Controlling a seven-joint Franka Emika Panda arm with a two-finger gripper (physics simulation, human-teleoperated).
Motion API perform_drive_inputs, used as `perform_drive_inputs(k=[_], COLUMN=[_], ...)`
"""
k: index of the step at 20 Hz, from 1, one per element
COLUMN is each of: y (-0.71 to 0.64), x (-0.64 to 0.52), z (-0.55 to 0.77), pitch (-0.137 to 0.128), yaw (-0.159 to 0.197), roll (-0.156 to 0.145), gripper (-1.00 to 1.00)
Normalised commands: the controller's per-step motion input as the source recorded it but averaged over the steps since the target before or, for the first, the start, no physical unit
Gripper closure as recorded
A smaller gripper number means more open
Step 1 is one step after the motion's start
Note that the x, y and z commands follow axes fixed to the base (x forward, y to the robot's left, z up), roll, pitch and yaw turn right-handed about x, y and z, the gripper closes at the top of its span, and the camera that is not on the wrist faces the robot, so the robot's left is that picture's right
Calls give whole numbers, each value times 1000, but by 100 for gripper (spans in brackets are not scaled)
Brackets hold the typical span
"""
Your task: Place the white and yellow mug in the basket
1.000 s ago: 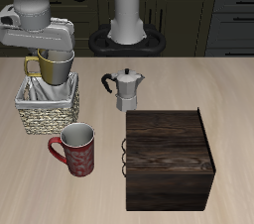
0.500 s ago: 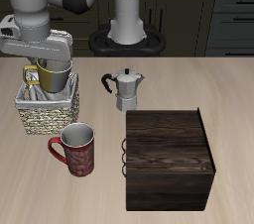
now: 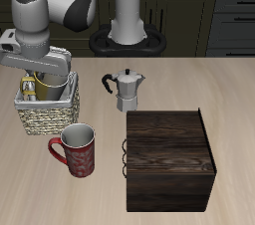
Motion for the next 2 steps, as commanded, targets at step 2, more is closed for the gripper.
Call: perform_drive_inputs(k=[2], y=[28], x=[-2], z=[-605], pitch=[142], yaw=[-21], roll=[-56], gripper=[-100])
